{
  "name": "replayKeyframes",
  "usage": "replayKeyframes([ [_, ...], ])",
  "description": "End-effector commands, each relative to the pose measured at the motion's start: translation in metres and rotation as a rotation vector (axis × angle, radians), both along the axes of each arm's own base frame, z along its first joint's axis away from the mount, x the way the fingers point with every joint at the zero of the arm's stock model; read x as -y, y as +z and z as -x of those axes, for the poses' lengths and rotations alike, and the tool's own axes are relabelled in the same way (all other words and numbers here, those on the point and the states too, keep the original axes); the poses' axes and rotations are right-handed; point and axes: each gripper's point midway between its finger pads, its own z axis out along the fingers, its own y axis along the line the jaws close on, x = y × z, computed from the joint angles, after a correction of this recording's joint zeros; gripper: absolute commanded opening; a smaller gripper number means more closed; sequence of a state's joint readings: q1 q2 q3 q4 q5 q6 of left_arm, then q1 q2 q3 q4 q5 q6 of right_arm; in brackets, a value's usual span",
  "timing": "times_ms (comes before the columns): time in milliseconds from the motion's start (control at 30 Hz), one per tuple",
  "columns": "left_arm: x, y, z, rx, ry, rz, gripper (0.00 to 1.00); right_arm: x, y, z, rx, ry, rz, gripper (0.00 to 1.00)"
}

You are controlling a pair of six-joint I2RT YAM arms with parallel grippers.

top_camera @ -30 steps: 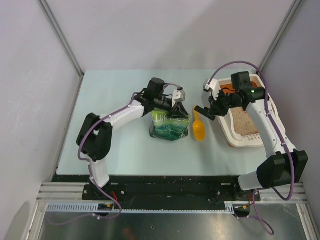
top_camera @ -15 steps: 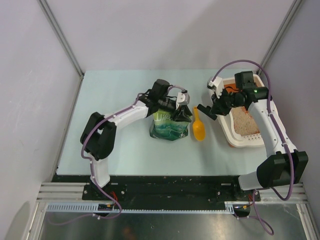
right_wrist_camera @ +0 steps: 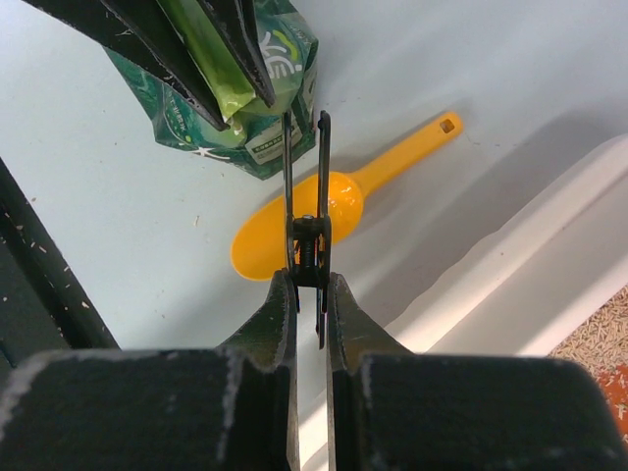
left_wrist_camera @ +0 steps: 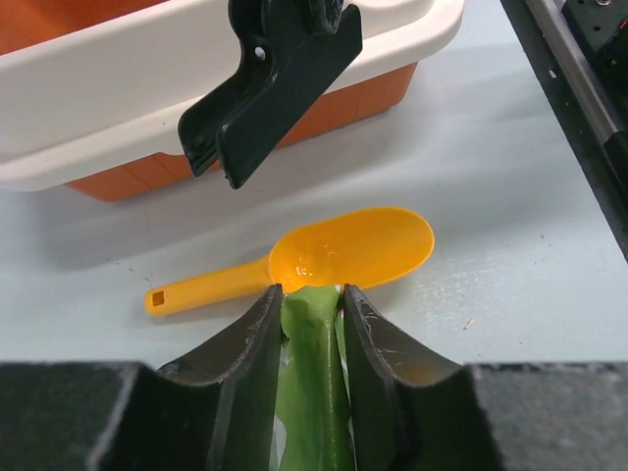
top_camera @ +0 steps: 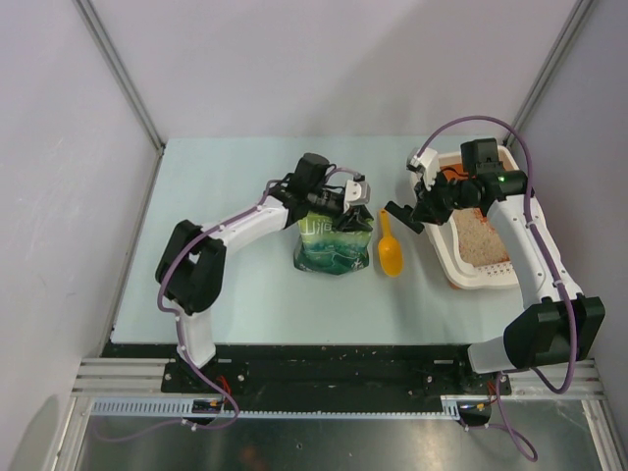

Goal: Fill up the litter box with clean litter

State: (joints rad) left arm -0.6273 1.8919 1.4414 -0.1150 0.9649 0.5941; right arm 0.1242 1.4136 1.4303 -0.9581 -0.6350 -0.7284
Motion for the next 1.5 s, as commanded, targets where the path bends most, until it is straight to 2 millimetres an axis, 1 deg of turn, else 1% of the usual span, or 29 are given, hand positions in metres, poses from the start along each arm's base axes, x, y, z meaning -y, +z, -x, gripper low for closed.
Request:
replayKeyframes([
  [0, -0.001, 0.012, 0.000, 0.030, -0.015, 0.015, 0.36, -0.002, 0.017, 0.001, 0.053, -0.003, -0.026, 0.00],
  [33, -0.001, 0.011, 0.000, 0.037, -0.016, 0.013, 0.41, -0.002, 0.017, 0.001, 0.053, -0.005, -0.026, 0.00],
  [100, 0.000, 0.010, 0.003, 0.080, -0.030, 0.010, 0.45, -0.001, 0.018, -0.001, 0.056, -0.010, -0.030, 0.00],
  [133, 0.001, 0.010, 0.004, 0.096, -0.035, 0.009, 0.49, -0.001, 0.018, -0.001, 0.054, -0.011, -0.031, 0.00],
  [167, 0.000, 0.015, 0.001, 0.154, -0.026, 0.006, 0.52, -0.001, 0.018, -0.001, 0.055, -0.012, -0.032, 0.00],
  [200, 0.001, 0.019, 0.002, 0.189, -0.032, 0.010, 0.55, 0.000, 0.018, -0.001, 0.054, -0.015, -0.033, 0.00],
  [233, 0.001, 0.029, -0.001, 0.239, -0.025, 0.030, 0.61, -0.001, 0.018, 0.000, 0.054, -0.012, -0.034, 0.00],
  [267, -0.002, 0.040, -0.001, 0.279, -0.009, 0.045, 0.64, -0.001, 0.018, 0.000, 0.051, -0.012, -0.035, 0.00],
  [333, -0.002, 0.059, -0.006, 0.356, 0.015, 0.084, 0.67, -0.001, 0.018, 0.000, 0.053, -0.013, -0.033, 0.00],
  [367, -0.005, 0.068, -0.007, 0.399, 0.035, 0.087, 0.68, -0.001, 0.018, -0.001, 0.054, -0.014, -0.034, 0.00],
  [400, -0.007, 0.072, -0.007, 0.420, 0.040, 0.087, 0.68, -0.001, 0.018, -0.002, 0.057, -0.015, -0.033, 0.00],
  [433, -0.007, 0.081, -0.009, 0.465, 0.046, 0.107, 0.69, -0.001, 0.018, -0.002, 0.055, -0.017, -0.036, 0.00],
  [467, -0.011, 0.084, -0.009, 0.500, 0.047, 0.106, 0.68, -0.001, 0.019, -0.002, 0.057, -0.017, -0.039, 0.00],
  [533, -0.013, 0.090, -0.004, 0.526, 0.033, 0.118, 0.64, -0.002, 0.018, -0.003, 0.056, -0.016, -0.042, 0.00],
  [567, -0.013, 0.087, -0.001, 0.520, 0.021, 0.117, 0.61, -0.001, 0.019, -0.003, 0.056, -0.018, -0.042, 0.00],
  [600, -0.014, 0.078, 0.008, 0.484, -0.015, 0.098, 0.58, -0.002, 0.019, -0.003, 0.058, -0.017, -0.044, 0.00],
  [633, -0.013, 0.073, 0.009, 0.484, -0.035, 0.084, 0.57, -0.001, 0.019, -0.004, 0.060, -0.018, -0.043, 0.00],
  [667, -0.011, 0.073, 0.010, 0.472, -0.040, 0.076, 0.56, -0.001, 0.020, -0.004, 0.064, -0.019, -0.043, 0.00],
  [700, -0.011, 0.065, 0.015, 0.436, -0.053, 0.051, 0.53, 0.000, 0.020, -0.004, 0.066, -0.021, -0.044, 0.00],
  [833, -0.004, 0.050, 0.014, 0.387, -0.057, 0.007, 0.50, 0.000, 0.024, -0.007, 0.076, -0.037, -0.050, 0.00],
  [867, -0.001, 0.050, 0.015, 0.386, -0.061, 0.002, 0.49, 0.000, 0.023, -0.007, 0.077, -0.038, -0.047, 0.00],
  [900, -0.001, 0.044, 0.015, 0.377, -0.059, -0.015, 0.49, 0.001, 0.022, -0.009, 0.080, -0.043, -0.034, 0.00],
  [933, 0.001, 0.041, 0.011, 0.384, -0.045, -0.034, 0.50, 0.002, 0.021, -0.009, 0.080, -0.042, -0.029, 0.00],
  [1100, 0.004, 0.025, 0.008, 0.384, -0.043, -0.085, 0.50, 0.004, 0.017, -0.011, 0.085, -0.039, -0.021, 0.00],
  [1233, 0.007, 0.018, -0.001, 0.388, -0.018, -0.119, 0.48, 0.004, 0.015, -0.009, 0.081, -0.042, -0.036, 0.00],
  [1300, 0.007, 0.012, -0.004, 0.381, -0.009, -0.139, 0.45, 0.004, 0.016, -0.007, 0.081, -0.043, -0.041, 0.00],
  [1333, 0.008, 0.013, -0.006, 0.383, -0.004, -0.139, 0.43, 0.004, 0.014, -0.006, 0.078, -0.043, -0.043, 0.00],
  [1400, 0.008, 0.009, -0.009, 0.358, 0.019, -0.155, 0.40, 0.004, 0.015, -0.006, 0.081, -0.045, -0.044, 0.00],
  [1467, 0.009, 0.011, -0.011, 0.344, 0.029, -0.153, 0.36, 0.004, 0.016, -0.006, 0.082, -0.046, -0.050, 0.00],
])
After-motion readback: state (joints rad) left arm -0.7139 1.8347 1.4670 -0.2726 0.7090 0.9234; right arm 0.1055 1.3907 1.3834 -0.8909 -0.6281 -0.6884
